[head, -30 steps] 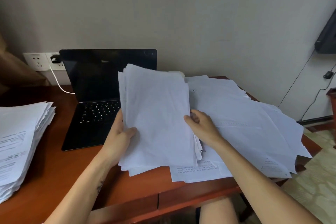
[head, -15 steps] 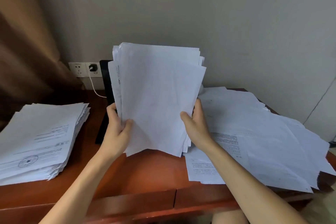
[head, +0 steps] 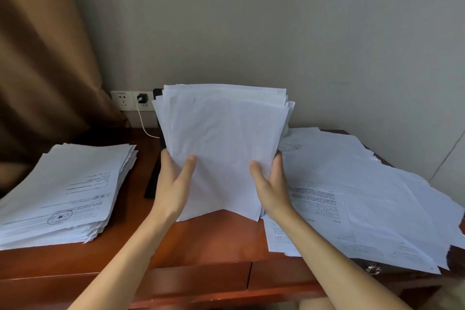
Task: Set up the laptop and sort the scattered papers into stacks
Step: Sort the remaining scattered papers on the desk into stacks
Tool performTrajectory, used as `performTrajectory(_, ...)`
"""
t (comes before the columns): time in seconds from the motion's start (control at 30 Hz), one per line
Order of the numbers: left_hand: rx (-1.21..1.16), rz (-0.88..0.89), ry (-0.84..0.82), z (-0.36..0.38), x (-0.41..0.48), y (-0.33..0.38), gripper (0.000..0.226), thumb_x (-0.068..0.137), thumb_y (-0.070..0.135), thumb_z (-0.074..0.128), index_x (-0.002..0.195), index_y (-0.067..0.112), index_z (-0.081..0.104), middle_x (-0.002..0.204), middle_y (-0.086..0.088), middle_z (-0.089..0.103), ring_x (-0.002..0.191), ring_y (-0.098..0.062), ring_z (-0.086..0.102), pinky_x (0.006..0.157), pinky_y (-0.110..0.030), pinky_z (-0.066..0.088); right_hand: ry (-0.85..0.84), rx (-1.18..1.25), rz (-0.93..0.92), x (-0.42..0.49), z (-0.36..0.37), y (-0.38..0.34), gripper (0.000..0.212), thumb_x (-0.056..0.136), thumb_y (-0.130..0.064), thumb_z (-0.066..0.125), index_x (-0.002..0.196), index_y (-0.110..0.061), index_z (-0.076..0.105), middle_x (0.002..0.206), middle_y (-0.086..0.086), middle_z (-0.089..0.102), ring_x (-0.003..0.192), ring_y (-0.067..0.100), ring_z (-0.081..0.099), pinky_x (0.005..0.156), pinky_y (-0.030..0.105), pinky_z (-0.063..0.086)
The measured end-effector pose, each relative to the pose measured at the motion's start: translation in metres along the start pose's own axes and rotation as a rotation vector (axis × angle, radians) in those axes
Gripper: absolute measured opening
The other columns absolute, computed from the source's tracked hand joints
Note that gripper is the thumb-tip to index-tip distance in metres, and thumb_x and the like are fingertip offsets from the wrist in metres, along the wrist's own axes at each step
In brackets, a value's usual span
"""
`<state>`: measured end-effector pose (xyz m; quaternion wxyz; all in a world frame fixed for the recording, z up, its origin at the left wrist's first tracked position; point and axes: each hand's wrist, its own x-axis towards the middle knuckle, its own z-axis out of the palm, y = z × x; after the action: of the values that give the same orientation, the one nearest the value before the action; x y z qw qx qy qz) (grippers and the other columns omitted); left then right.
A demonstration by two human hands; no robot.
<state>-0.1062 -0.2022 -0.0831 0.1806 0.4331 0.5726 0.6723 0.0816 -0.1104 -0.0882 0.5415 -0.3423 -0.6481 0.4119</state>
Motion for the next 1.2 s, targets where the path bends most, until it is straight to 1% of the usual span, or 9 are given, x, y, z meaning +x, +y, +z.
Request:
performTrajectory(0.13, 0.004, 0.002, 0.057, 0.003, 0.002, -0.001, 0.029, 0.104, 0.034, 0.062, 0.129, 0.032, 0.049, 0.122, 0.020, 0.060, 0.112, 0.004, 0.059, 0.089, -0.023, 0.050, 0.000, -0.044, 0.009, 0.004, -0.002, -0.002, 0.027, 0.098, -0.019, 0.061, 0.121, -0.025, 0.048, 0.109, -0.020, 0.066, 0.099, -0.005, 0.063, 0.082, 0.014, 0.050)
performTrajectory(0.3, 0.078, 0.026, 0.050, 0.007, 0.003, -0.007, 0.034, 0.104, 0.024, 0.063, 0.133, 0.026, 0.045, 0.121, 0.023, 0.056, 0.107, 0.015, 0.057, 0.085, -0.017, 0.047, 0.001, -0.066, -0.015, 0.005, -0.002, 0.001, 0.018, 0.099, -0.014, 0.061, 0.115, -0.017, 0.054, 0.101, -0.021, 0.069, 0.096, -0.004, 0.065, 0.079, 0.010, 0.048)
performTrajectory(0.47, 0.086, -0.110, 0.057, 0.006, 0.007, -0.024, 0.037, 0.102, 0.025, 0.065, 0.133, 0.027, 0.046, 0.125, 0.009, 0.060, 0.115, -0.014, 0.061, 0.095, -0.039, 0.053, -0.059, -0.089, 0.049, 0.002, 0.000, 0.015, 0.017, 0.099, -0.015, 0.058, 0.113, -0.025, 0.053, 0.105, -0.026, 0.067, 0.101, -0.003, 0.064, 0.079, 0.008, 0.046)
performTrajectory(0.57, 0.129, -0.100, 0.006, 0.003, 0.005, -0.029, 0.041, 0.103, 0.024, 0.063, 0.141, 0.024, 0.046, 0.127, 0.011, 0.057, 0.115, -0.009, 0.057, 0.095, -0.034, 0.048, -0.099, -0.120, 0.048, 0.000, 0.001, 0.016, 0.019, 0.102, -0.016, 0.054, 0.120, -0.021, 0.051, 0.106, -0.026, 0.066, 0.100, -0.010, 0.061, 0.078, 0.004, 0.044)
performTrajectory(0.67, 0.141, -0.111, -0.006, -0.001, 0.008, -0.029, 0.034, 0.103, 0.015, 0.062, 0.132, 0.027, 0.048, 0.121, 0.017, 0.060, 0.109, -0.002, 0.060, 0.090, -0.029, 0.050, -0.114, -0.144, 0.041, 0.007, 0.001, 0.014, 0.019, 0.102, -0.012, 0.053, 0.119, -0.018, 0.051, 0.107, -0.023, 0.065, 0.096, -0.010, 0.061, 0.075, 0.004, 0.043)
performTrajectory(0.77, 0.164, -0.128, 0.011, -0.010, 0.015, -0.025, 0.028, 0.101, 0.011, 0.063, 0.124, 0.024, 0.054, 0.116, 0.014, 0.065, 0.107, -0.006, 0.063, 0.079, -0.025, 0.051, -0.154, -0.160, 0.028, 0.019, 0.005, 0.008, 0.020, 0.100, -0.009, 0.053, 0.116, -0.020, 0.054, 0.108, -0.019, 0.067, 0.097, -0.005, 0.063, 0.077, 0.007, 0.046)
performTrajectory(0.9, 0.208, -0.136, 0.011, -0.039, 0.023, -0.016, 0.029, 0.100, 0.013, 0.064, 0.123, 0.028, 0.053, 0.115, 0.013, 0.065, 0.104, -0.010, 0.065, 0.076, -0.028, 0.053, -0.254, -0.144, 0.069, 0.030, 0.026, -0.002, 0.028, 0.097, -0.006, 0.053, 0.120, -0.022, 0.056, 0.114, -0.013, 0.067, 0.099, -0.005, 0.063, 0.077, 0.008, 0.046)
performTrajectory(1.07, 0.287, -0.123, 0.039, -0.093, 0.032, -0.006, 0.038, 0.098, 0.010, 0.064, 0.131, 0.025, 0.056, 0.120, 0.008, 0.069, 0.108, -0.016, 0.067, 0.090, -0.041, 0.056, -0.390, -0.120, 0.128, 0.032, 0.071, -0.018, 0.032, 0.099, -0.012, 0.054, 0.128, -0.026, 0.051, 0.120, -0.016, 0.062, 0.103, -0.009, 0.059, 0.075, 0.008, 0.044)
performTrajectory(1.2, 0.359, -0.131, 0.077, -0.145, 0.046, 0.001, 0.032, 0.098, 0.007, 0.063, 0.127, 0.019, 0.058, 0.113, 0.006, 0.071, 0.101, -0.016, 0.070, 0.077, -0.029, 0.055, -0.478, -0.115, 0.162, 0.034, 0.119, -0.030, 0.032, 0.100, -0.015, 0.054, 0.129, -0.026, 0.046, 0.116, -0.017, 0.059, 0.101, -0.006, 0.057, 0.068, 0.007, 0.043)
